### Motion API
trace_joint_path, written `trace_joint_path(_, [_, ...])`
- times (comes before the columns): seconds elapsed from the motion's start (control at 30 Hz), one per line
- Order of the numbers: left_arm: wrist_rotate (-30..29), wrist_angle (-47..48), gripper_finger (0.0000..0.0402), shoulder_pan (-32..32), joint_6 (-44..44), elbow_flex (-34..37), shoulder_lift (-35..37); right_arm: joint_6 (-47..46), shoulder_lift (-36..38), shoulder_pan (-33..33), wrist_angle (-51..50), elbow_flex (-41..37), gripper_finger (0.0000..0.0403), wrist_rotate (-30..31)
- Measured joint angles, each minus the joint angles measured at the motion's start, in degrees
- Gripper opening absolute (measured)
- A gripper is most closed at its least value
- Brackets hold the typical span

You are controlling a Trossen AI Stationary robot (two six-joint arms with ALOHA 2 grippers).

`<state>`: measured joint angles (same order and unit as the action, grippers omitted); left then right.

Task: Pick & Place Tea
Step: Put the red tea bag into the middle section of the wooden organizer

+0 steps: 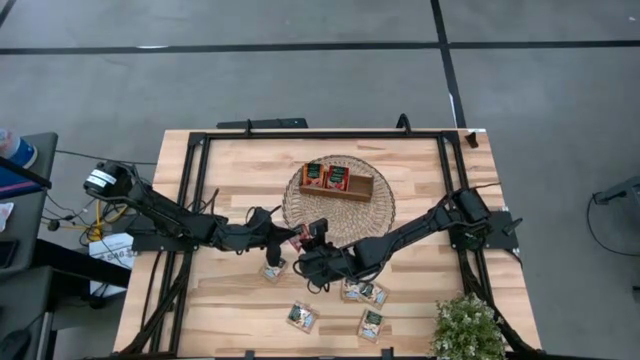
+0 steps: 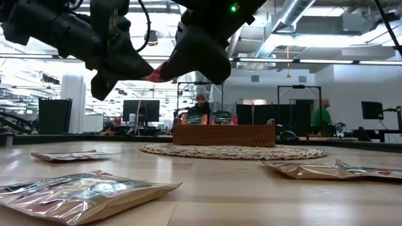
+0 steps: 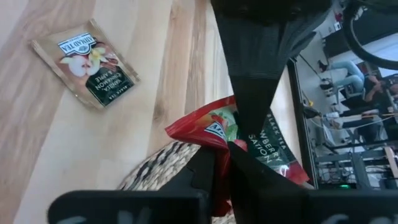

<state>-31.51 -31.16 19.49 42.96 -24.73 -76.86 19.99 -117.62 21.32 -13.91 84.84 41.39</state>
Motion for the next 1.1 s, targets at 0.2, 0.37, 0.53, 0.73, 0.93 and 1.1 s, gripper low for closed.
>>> trace_joint_path(0.2, [-1.6, -0.3, 0.0001, 0.0, 0.0, 0.0, 0.0, -3.3, 0.0, 0.0, -0.5, 0.1, 0.0062, -3.3])
trace_joint_path(0.37, [-5.5, 2.4, 0.0000, 0.0, -1.2, 0.0, 0.0, -4.2, 0.0, 0.8, -2.9, 0.1, 0.0122, -4.1])
trace_joint_path(0.53, [-7.1, 7.7, 0.0000, -0.8, -0.5, 0.0, 0.0, -6.4, 0.0, 0.8, -6.1, 0.1, 0.0199, -3.4])
trace_joint_path(0.73, [-3.2, 6.3, 0.0000, -1.0, -2.4, 0.0, 0.0, -8.1, 0.0, -0.5, -6.6, 0.1, 0.0235, 4.7])
trace_joint_path(0.93, [-0.3, 6.2, 0.0000, -0.5, -5.0, 0.0, 0.0, -9.1, 0.0, -3.9, -5.7, 0.1, 0.0202, -0.8])
trace_joint_path(1.1, [1.9, 6.2, 0.0000, 0.8, -8.1, 0.0, 0.0, -10.0, 0.0, -6.1, -5.5, 0.1, 0.0161, -7.0])
